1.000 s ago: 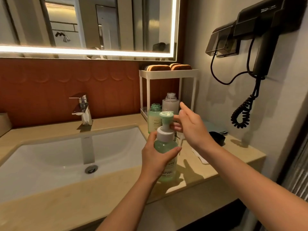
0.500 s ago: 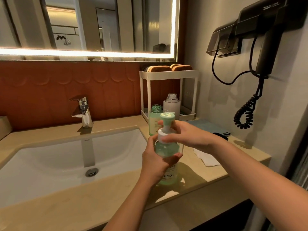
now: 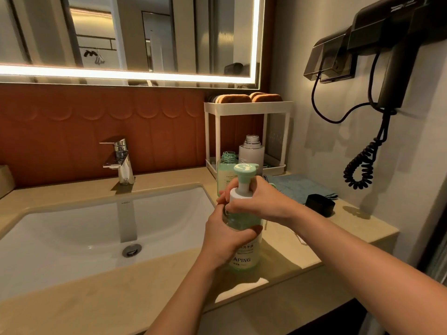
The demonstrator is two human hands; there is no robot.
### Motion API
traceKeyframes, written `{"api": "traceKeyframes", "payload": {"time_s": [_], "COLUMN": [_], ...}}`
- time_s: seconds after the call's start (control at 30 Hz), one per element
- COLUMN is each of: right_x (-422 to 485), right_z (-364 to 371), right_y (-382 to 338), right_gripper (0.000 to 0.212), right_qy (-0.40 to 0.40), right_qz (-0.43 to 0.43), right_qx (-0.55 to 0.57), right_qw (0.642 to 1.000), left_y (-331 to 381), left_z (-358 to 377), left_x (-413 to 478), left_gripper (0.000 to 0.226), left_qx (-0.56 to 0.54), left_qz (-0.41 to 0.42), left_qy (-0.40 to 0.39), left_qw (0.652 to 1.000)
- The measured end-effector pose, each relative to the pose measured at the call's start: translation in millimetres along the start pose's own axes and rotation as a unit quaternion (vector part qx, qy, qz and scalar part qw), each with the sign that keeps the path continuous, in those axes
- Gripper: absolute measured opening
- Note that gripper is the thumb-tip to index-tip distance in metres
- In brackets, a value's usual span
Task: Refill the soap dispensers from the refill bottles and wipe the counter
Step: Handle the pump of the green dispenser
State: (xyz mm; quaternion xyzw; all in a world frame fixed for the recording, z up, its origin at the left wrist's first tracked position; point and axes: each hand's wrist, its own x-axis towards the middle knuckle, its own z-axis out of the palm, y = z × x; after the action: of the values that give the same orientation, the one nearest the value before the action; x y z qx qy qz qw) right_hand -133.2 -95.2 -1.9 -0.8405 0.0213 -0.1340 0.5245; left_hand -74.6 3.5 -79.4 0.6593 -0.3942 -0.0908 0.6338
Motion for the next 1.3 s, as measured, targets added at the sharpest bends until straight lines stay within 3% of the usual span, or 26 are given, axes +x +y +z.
{"api": "traceKeyframes", "payload": {"time_s": [0.57, 0.73, 0.97, 1.17, 1.3], "right_x": [0.3, -1.7, -10.5, -18.1, -26.3], "right_z": [-4.7, -4.0, -2.1, -12.9, -19.5], "right_y": [0.6, 1.6, -0.3, 3.2, 9.3], "right_gripper": [0.015, 0.019, 0.019, 0.055, 0.056], "right_qy": [-0.065, -0.051, -0.102, -0.079, -0.024], "right_qz": [-0.023, -0.026, -0.053, -0.014, -0.020], "right_qx": [0.024, 0.028, 0.035, -0.050, -0.096], "right_qw": [0.997, 0.998, 0.993, 0.995, 0.995], "left_y": [-0.8, -0.9, -0.6, 3.1, 1.5], "left_z": [-4.7, -9.1, -16.8, -9.7, -7.2], "left_x": [-5.1, -4.4, -12.4, -17.8, -18.5], "left_gripper": [0.059, 0.054, 0.053, 0.066, 0.074], "left_qx": [-0.037, -0.042, -0.062, -0.049, -0.056], "left_qz": [-0.018, -0.020, -0.019, 0.014, 0.016], "left_qy": [-0.023, -0.055, -0.103, -0.078, -0.065], "left_qw": [0.999, 0.997, 0.993, 0.996, 0.996]}}
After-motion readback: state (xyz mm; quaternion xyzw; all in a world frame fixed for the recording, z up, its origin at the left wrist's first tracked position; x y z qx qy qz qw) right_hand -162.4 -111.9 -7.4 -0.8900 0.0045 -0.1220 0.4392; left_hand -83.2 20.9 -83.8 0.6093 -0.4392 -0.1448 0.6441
